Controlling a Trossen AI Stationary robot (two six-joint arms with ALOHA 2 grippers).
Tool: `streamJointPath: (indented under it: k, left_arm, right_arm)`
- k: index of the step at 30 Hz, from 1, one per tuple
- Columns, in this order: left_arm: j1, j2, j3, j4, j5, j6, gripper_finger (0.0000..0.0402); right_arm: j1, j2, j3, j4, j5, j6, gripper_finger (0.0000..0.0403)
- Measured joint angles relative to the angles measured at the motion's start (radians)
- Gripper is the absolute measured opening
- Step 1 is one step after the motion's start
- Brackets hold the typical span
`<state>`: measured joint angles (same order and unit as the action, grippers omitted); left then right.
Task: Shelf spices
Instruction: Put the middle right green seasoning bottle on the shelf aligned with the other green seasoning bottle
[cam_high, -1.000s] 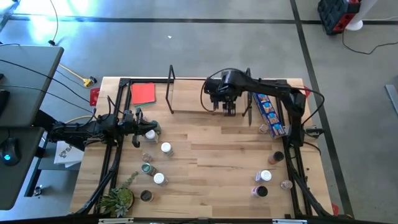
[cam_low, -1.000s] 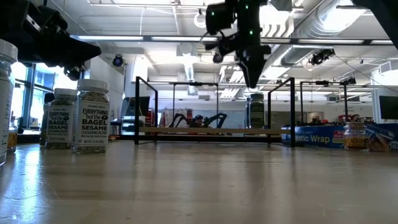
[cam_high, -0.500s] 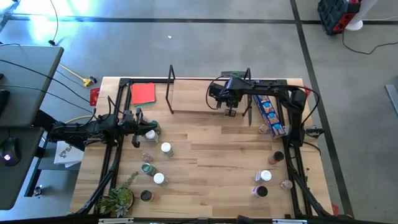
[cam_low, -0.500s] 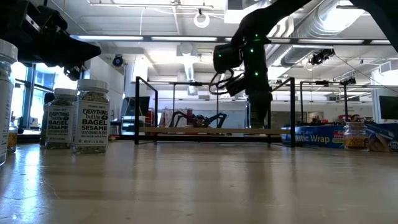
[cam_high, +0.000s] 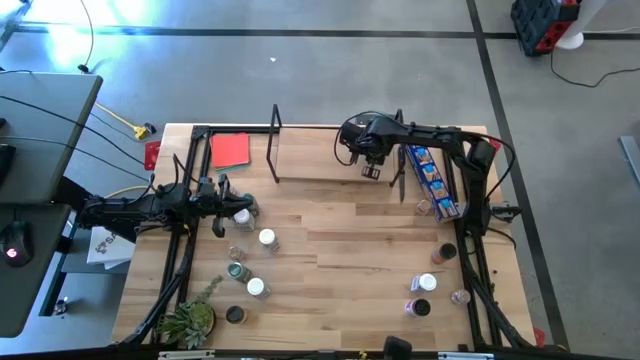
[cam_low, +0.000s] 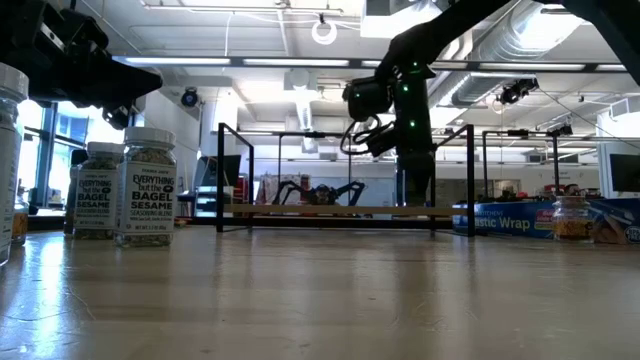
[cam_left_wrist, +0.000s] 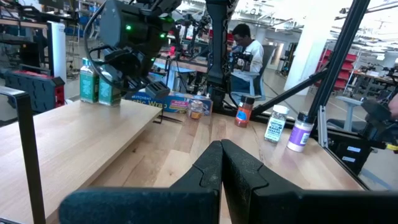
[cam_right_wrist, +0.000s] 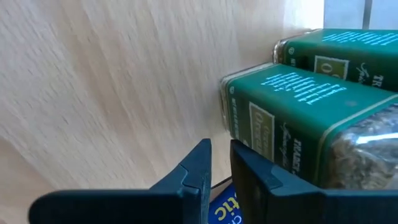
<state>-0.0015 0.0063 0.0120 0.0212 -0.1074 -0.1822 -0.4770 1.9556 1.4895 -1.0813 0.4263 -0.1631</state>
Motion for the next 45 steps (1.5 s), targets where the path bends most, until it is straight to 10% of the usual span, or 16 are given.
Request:
streamJointPath:
  k: [20,32,45]
  left_arm:
    - [0.000,0.000,0.000,0.000,0.000,0.000,0.0001]
    - [0.000,0.000,0.000,0.003,-0.001,-0.012,0.0001]
    - [0.000,0.000,0.000,0.003,-0.001,-0.025,0.0001]
  right_arm:
    - [0.090,-0.298,0.003,-0.069,0.096,0.054,0.0052]
    - [-0.155,-0.287,0.003,0.124,-0.121,0.073,0.0052]
    - [-0.170,-0.236,0.004,0.127,-0.191,0.077,0.0052]
